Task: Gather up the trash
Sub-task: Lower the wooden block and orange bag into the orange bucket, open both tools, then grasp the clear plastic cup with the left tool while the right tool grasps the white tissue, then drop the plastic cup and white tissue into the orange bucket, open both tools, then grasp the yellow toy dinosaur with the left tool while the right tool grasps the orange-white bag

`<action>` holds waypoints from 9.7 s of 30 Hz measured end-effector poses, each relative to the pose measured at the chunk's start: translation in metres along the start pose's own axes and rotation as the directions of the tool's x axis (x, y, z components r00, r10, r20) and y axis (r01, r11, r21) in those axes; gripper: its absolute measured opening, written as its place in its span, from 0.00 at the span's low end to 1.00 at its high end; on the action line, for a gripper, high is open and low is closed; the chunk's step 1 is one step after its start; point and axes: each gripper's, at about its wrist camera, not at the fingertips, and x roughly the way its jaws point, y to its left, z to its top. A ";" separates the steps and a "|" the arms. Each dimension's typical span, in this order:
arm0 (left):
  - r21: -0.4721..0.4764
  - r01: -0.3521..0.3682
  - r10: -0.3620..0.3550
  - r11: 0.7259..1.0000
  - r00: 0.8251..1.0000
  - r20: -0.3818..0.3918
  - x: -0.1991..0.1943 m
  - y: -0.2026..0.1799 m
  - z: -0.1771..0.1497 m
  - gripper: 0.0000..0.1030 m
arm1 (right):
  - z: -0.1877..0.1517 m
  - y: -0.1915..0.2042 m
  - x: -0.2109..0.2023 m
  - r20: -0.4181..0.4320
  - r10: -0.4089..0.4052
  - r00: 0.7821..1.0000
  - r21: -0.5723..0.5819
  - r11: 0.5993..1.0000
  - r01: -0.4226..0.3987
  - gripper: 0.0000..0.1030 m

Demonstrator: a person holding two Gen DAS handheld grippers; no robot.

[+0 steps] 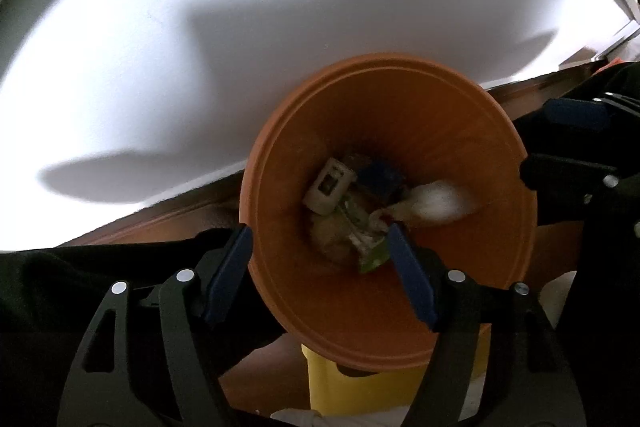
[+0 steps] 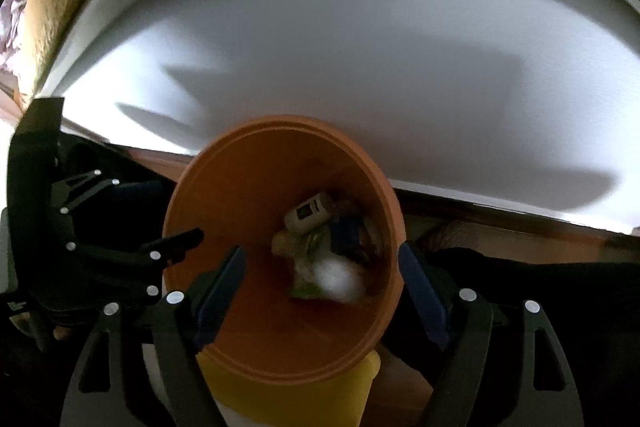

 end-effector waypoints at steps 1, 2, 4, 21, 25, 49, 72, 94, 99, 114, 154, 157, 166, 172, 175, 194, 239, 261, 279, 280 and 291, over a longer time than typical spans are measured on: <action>-0.002 0.000 0.000 1.000 1.000 0.001 0.000 0.000 0.001 0.67 | -0.001 0.000 -0.001 0.006 -0.002 1.000 0.004 1.000 0.002 0.75; -0.004 0.002 -0.002 1.000 1.000 0.003 0.000 0.000 0.002 0.67 | -0.001 0.000 -0.002 0.009 -0.004 1.000 0.006 1.000 0.004 0.75; -0.008 0.003 -0.003 1.000 1.000 0.005 -0.001 0.000 0.003 0.67 | -0.003 0.001 -0.004 0.016 -0.005 1.000 0.010 1.000 0.005 0.75; 0.064 0.024 -0.039 0.998 0.973 0.228 -0.112 0.012 -0.014 0.71 | -0.014 0.022 -0.120 0.139 0.009 0.990 -0.183 0.983 0.017 0.77; 0.021 -0.011 0.003 1.000 0.935 0.354 -0.162 0.030 -0.017 0.75 | 0.006 0.033 -0.172 0.225 0.098 0.970 -0.226 0.973 -0.046 0.79; -0.272 -0.039 0.181 0.962 0.835 0.520 -0.215 0.106 0.067 0.78 | 0.350 0.085 -0.145 0.458 -0.096 0.884 -0.118 0.979 0.167 0.68; -0.408 -0.045 0.257 0.912 0.837 0.483 -0.212 0.179 0.218 0.78 | 0.232 0.015 -0.205 0.601 0.057 0.797 -0.062 0.998 -0.025 0.30; -0.271 -0.278 0.379 0.922 0.797 0.470 -0.182 0.193 0.278 0.06 | 0.149 -0.027 -0.221 0.602 0.081 0.794 0.019 0.993 -0.115 0.30; -0.299 -0.164 0.308 0.940 0.787 0.535 -0.218 0.190 0.246 0.06 | 0.142 -0.023 -0.231 0.618 0.087 0.781 0.007 0.993 -0.116 0.30; -0.284 -0.073 0.234 0.956 0.775 0.587 -0.271 0.088 0.100 0.06 | 0.083 0.014 -0.234 0.580 0.106 0.808 -0.083 0.994 -0.071 0.31; -0.044 -0.044 0.042 0.998 0.998 -0.036 -0.022 0.003 -0.010 0.06 | -0.010 0.023 -0.047 0.031 -0.023 0.999 -0.161 0.987 0.027 0.31; -0.069 -0.027 0.022 0.997 0.997 -0.080 -0.008 0.007 -0.010 0.06 | -0.012 0.019 -0.035 0.003 -0.049 0.999 -0.158 0.986 0.048 0.31; -0.053 -0.014 0.009 0.998 0.996 -0.089 -0.003 0.001 -0.012 0.06 | -0.013 0.019 -0.020 -0.047 -0.044 0.998 -0.146 0.989 0.037 0.31; -0.046 -0.022 0.018 0.999 0.996 -0.086 -0.003 -0.004 -0.010 0.33 | -0.017 0.016 -0.023 -0.026 -0.065 0.998 -0.148 0.987 0.060 0.68; -0.042 -0.051 0.048 0.998 0.997 -0.053 -0.010 0.003 -0.007 0.81 | -0.017 0.014 -0.033 0.005 -0.071 0.997 -0.134 0.988 0.071 0.69; -0.012 0.042 -0.039 0.999 0.986 0.163 -0.122 0.016 -0.021 0.81 | -0.010 0.010 -0.162 0.262 -0.013 0.965 -0.143 0.988 0.053 0.70; -0.237 -0.070 0.184 0.969 0.844 0.504 -0.164 0.104 0.153 0.93 | 0.366 0.043 -0.111 0.392 -0.131 0.910 -0.166 0.963 0.210 0.26; -0.144 -0.031 0.099 0.989 0.862 0.497 -0.185 0.101 0.167 0.93 | 0.225 -0.096 -0.157 0.497 -0.231 0.836 0.188 0.970 0.156 0.29; 0.156 -0.038 -0.019 0.987 0.937 0.349 -0.131 0.088 0.294 0.93 | 0.220 -0.113 -0.156 0.537 -0.103 0.837 0.195 0.981 -0.004 0.33; 0.143 -0.036 -0.017 0.989 0.937 0.348 -0.128 0.089 0.295 0.93 | 0.219 -0.113 -0.156 0.537 -0.102 0.837 0.195 0.981 -0.006 0.33; 0.063 -0.056 0.027 0.996 0.920 0.391 -0.143 0.083 0.273 0.62 | 0.220 -0.114 -0.156 0.539 -0.098 0.837 0.194 0.981 -0.010 0.33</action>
